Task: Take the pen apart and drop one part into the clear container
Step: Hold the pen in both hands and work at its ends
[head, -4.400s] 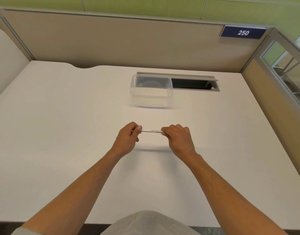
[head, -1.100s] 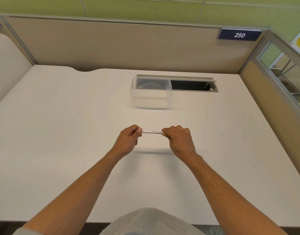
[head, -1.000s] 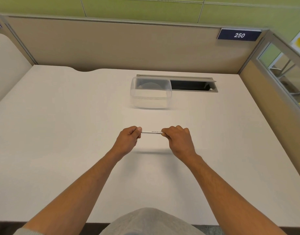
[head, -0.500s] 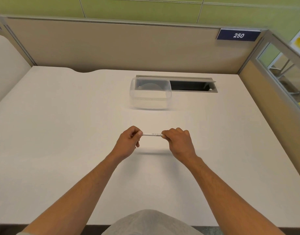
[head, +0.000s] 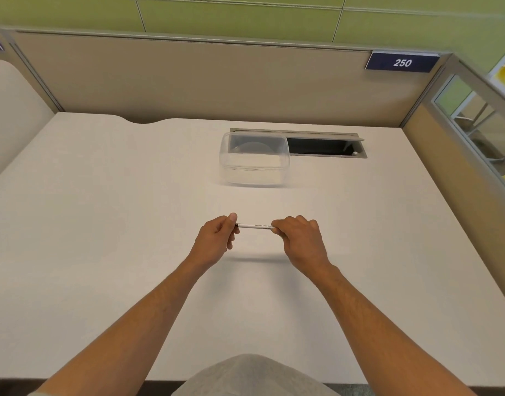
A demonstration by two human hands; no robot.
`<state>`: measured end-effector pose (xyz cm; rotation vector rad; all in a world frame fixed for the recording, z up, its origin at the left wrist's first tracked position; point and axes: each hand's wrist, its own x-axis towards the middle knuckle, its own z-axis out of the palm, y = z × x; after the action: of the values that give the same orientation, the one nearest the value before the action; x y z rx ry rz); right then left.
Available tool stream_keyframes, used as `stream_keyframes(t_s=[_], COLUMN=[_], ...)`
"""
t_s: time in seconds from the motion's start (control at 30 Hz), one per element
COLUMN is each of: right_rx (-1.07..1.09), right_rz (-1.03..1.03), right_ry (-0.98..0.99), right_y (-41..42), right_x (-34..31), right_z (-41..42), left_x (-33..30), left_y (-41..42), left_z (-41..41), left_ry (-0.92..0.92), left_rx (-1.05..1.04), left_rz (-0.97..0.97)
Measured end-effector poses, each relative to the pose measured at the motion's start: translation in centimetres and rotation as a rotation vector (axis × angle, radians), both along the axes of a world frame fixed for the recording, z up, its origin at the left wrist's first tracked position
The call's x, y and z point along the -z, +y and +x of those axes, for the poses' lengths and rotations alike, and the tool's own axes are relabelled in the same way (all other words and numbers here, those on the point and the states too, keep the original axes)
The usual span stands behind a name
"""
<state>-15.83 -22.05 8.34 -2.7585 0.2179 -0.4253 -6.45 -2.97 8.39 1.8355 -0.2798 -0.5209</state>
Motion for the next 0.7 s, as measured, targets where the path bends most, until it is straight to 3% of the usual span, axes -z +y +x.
stream_keyframes(t_s=[0.4,0.7], right_rx=[-0.002,0.002], right_rz=[-0.012,-0.015], right_ry=[-0.009,0.008], right_y=[0.23,0.14], right_x=[0.09,-0.06], right_z=[-0.05,-0.32], left_x=[-0.25,-0.09], left_y=[-0.05,0.19], left_z=[-0.12,-0.45], left_ry=[-0.057,-0.037], left_rx=[-0.004,0.043], left_rz=[0.066,-0.032])
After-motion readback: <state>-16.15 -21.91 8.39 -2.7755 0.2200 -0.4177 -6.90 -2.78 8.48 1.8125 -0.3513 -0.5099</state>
